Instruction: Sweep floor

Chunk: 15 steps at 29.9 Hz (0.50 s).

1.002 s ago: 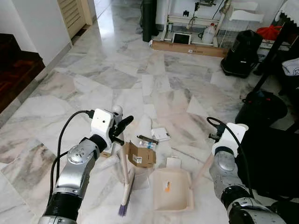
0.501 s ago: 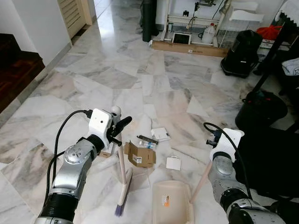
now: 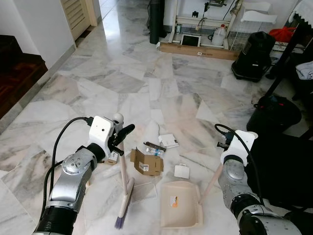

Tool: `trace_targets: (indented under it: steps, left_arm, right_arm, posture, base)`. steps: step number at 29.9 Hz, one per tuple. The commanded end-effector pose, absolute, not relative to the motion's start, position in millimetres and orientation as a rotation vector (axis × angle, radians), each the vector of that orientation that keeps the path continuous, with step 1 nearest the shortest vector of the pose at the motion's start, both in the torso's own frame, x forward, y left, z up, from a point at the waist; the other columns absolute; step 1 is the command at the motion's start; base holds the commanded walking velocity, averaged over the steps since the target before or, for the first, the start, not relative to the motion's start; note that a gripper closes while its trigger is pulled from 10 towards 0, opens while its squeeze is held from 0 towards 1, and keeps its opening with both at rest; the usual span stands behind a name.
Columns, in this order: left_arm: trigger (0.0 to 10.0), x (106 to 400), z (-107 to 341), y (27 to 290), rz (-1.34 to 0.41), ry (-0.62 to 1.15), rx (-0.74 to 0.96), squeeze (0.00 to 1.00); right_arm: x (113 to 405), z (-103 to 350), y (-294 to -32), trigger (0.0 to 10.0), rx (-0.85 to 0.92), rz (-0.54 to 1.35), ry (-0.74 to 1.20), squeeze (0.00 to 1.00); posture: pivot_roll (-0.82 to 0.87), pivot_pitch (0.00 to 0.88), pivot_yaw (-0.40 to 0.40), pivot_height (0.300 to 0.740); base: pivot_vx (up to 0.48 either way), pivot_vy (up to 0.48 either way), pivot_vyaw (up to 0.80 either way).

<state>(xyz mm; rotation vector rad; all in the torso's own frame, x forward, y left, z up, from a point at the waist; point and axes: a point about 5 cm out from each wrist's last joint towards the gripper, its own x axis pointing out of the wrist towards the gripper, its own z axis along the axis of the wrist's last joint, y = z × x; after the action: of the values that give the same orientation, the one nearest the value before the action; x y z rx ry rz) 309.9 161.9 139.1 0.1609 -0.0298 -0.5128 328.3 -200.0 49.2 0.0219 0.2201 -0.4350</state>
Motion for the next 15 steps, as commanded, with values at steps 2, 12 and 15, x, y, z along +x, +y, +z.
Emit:
trace_targets:
  steps: [2,12,15]
  left_arm:
    - [10.0,307,149,164,-0.526,-0.065,0.174,0.0]
    - [10.0,306,149,169,-0.529,-0.055,0.186,0.0]
    - [10.0,306,149,168,-0.531,-0.055,0.188,0.0]
  right_arm:
    - [325,44,-200,10.0,0.002,-0.438,0.257,0.0]
    - [320,33,-196,10.0,-0.01,-0.423,0.314,0.0]
    - [319,32,-195,10.0,-0.011,-0.421,0.325,0.0]
  posture:
    - [0.05,0.074,-0.037,0.74]
    - [0.07,0.065,-0.033,0.74]
    - [0.07,0.06,-0.032,0.74]
  base:
    - [0.0,0.0,0.0]
    - [0.0,0.0,0.0]
    - [0.0,0.0,0.0]
